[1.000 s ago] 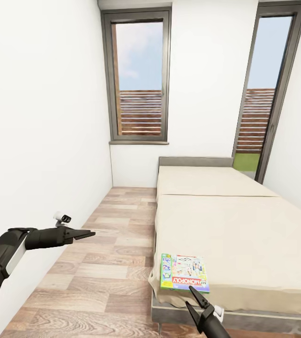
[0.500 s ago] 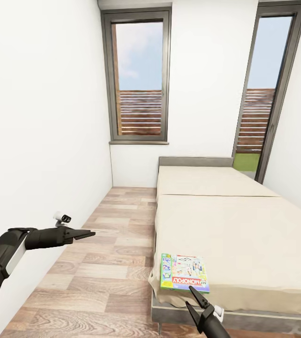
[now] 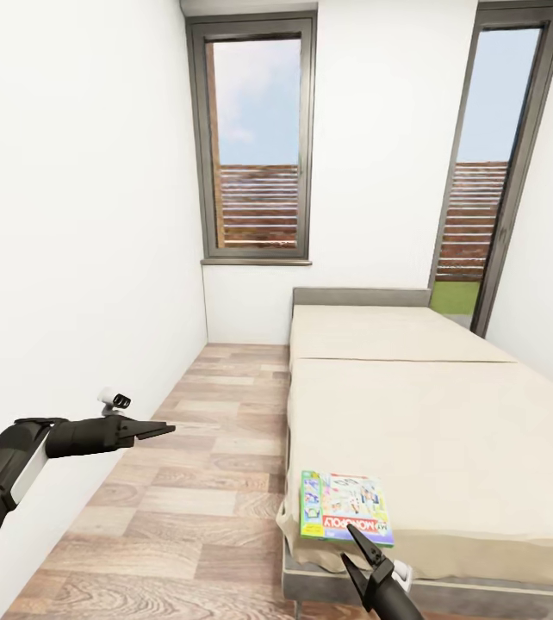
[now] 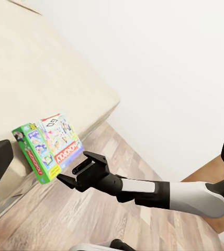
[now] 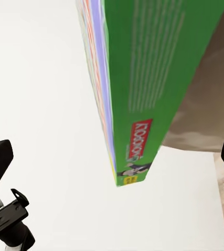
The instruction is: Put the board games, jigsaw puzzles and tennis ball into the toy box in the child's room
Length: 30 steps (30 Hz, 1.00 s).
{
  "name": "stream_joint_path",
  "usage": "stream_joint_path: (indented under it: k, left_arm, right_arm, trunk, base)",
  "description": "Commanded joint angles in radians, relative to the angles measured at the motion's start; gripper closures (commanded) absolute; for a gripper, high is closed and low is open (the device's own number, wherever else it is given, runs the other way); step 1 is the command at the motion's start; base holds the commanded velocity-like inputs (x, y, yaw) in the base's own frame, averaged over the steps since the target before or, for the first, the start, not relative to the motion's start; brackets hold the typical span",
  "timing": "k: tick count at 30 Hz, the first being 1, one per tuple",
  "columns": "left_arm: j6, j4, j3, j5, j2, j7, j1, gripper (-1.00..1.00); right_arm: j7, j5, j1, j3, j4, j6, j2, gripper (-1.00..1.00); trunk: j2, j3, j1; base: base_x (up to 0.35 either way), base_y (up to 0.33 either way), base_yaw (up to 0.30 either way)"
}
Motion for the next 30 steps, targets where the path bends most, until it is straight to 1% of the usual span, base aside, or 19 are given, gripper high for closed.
stream_joint_path:
  k: [1,30]
  left_arm:
    - [0.011,0.0,-0.003,0.004,0.001,-0.002,-0.001,-1.0]
    - [0.011,0.0,-0.004,0.005,0.001,-0.002,-0.001,-1.0]
  right_arm:
    - [0.002,-0.003,-0.001,-0.003,0.0,0.009,0.001,-1.0]
    - [0.002,-0.002,-0.001,-0.002,0.0,0.009,0.001,-1.0]
  trunk:
    - [0.0,-0.001,0.0]
    - [0.0,-0.001,0.0]
  base:
    - [0.04,0.026,0.0]
    - [0.009,0.006,0.0]
